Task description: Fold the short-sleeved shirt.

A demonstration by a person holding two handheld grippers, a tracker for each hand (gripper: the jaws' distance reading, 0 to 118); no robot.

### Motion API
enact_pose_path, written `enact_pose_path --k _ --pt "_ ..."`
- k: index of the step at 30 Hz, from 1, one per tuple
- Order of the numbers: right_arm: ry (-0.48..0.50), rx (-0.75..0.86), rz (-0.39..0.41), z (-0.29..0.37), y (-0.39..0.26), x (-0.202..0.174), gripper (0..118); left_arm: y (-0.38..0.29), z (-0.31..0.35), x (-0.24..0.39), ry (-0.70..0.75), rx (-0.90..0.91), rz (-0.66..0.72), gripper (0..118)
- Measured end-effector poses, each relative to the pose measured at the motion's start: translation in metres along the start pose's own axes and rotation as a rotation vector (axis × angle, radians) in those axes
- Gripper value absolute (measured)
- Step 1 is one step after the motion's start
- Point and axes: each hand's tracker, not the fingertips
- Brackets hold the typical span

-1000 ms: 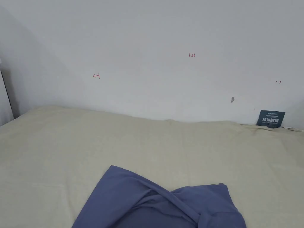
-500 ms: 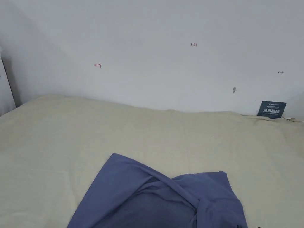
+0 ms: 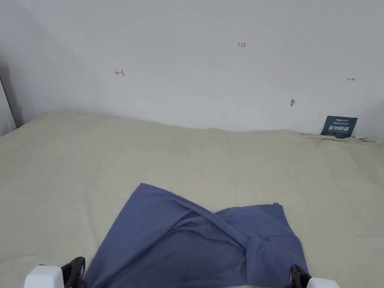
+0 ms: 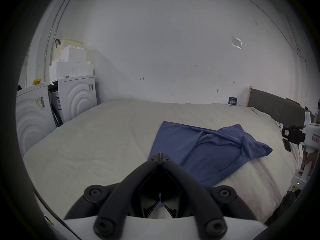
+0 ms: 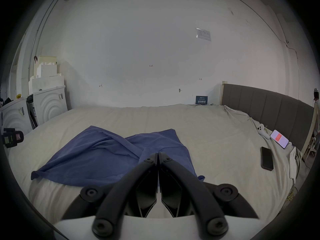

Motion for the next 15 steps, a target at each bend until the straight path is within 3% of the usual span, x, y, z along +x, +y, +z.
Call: enact_pose_path --k 15 --pt "-0.011 -0.051 0.007 -0.003 -0.007 0.003 1 -0.008 -0.017 0.016 -0.064 -0.061 0.024 0"
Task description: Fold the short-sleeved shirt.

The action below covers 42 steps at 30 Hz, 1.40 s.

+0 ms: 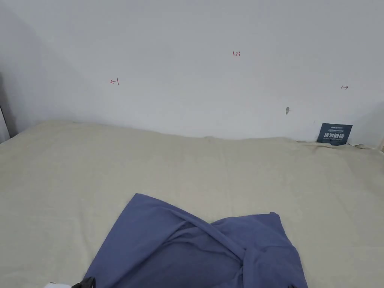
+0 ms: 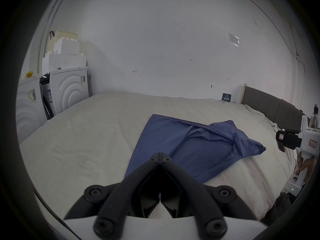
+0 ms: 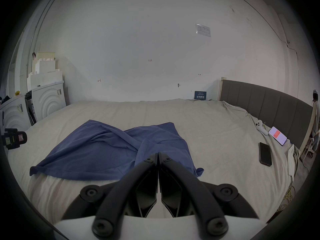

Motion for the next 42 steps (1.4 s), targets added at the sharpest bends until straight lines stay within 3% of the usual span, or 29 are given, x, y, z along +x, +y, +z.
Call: enact_pose_path --k 18,33,42 --pt "-0.004 -0.031 0.013 -0.013 0.001 0.005 1 0.034 -0.052 -0.034 -0.002 -0.106 0.096 0" --pt "0.005 -0.063 0.018 -0.016 -0.009 0.001 1 0.023 -0.055 -0.045 0.011 -0.237 0.109 0" --pt "0.011 -0.073 0.016 -0.031 -0.010 -0.001 1 0.078 -0.135 -0.033 -0.030 -0.243 0.063 0"
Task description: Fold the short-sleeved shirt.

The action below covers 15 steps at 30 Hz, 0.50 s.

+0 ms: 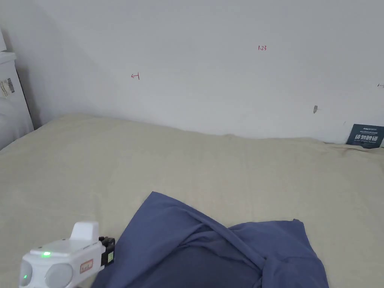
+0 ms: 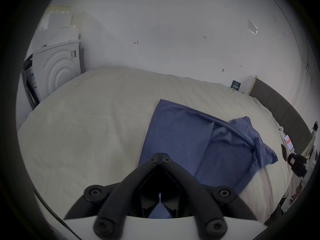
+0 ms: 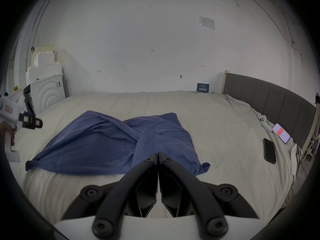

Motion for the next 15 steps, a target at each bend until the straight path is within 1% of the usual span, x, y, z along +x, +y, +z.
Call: enact_pose_path --k 5,8,11,14,15 --pt "-0.003 -0.018 -0.003 -0.013 0.003 0.001 1 0.048 -0.044 0.013 -0.027 -0.001 -0.039 0" --pt "-0.009 -0.029 0.000 -0.021 0.002 0.005 1 0.068 -0.068 0.016 -0.035 -0.003 -0.084 0" --pt "-0.017 -0.043 -0.008 -0.029 0.002 0.010 1 0.083 -0.095 0.009 -0.041 -0.007 -0.091 2" --pt "-0.024 -0.053 -0.015 -0.034 0.003 0.014 1 0.094 -0.118 0.006 -0.040 -0.040 -0.075 5" --pt "-0.027 -0.053 -0.015 -0.036 0.003 0.014 1 0.096 -0.125 0.005 -0.037 -0.049 -0.081 11"
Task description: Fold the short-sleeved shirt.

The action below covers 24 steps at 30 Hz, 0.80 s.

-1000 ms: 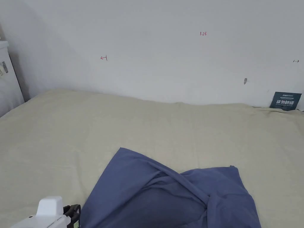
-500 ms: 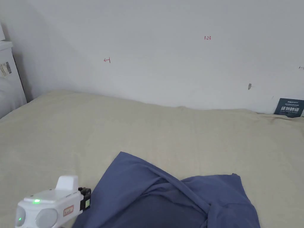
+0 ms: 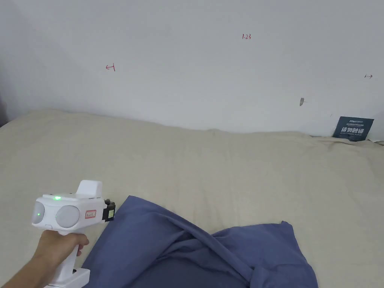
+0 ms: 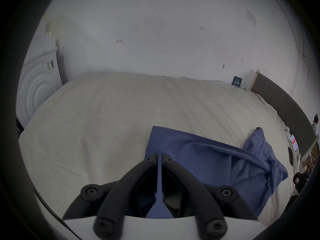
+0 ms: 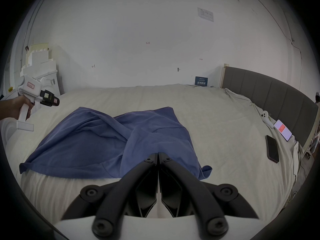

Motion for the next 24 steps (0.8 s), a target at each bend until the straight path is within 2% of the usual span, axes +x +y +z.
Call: enact_pose_path --k 1,2,3,4,6,18,22,24 --pt "-0.002 -0.002 0.002 -0.002 0.001 0.000 1 0.002 -0.008 0.000 0.008 -0.016 -0.004 20" --pt "-0.003 -0.007 0.005 -0.004 0.001 0.000 1 0.004 -0.016 0.000 0.011 -0.024 -0.006 35" --pt "-0.004 -0.010 0.008 -0.006 0.001 0.001 1 0.004 -0.024 0.000 0.014 -0.034 -0.010 60" --pt "-0.006 -0.013 0.010 -0.008 0.001 0.001 1 0.005 -0.032 0.000 0.008 -0.062 -0.013 75" --pt "-0.007 -0.021 0.012 -0.012 0.000 0.001 1 0.005 -0.045 0.002 0.015 -0.086 -0.012 86" --pt "0.012 -0.062 0.032 -0.034 -0.004 -0.009 1 0.016 -0.119 0.011 0.079 -0.128 -0.070 86" --pt "0.014 -0.077 0.042 -0.039 -0.006 -0.011 1 0.017 -0.145 0.021 0.143 -0.184 -0.182 86" --pt "0.013 -0.082 0.045 -0.040 -0.008 -0.012 1 0.013 -0.138 0.032 0.143 -0.208 -0.212 79"
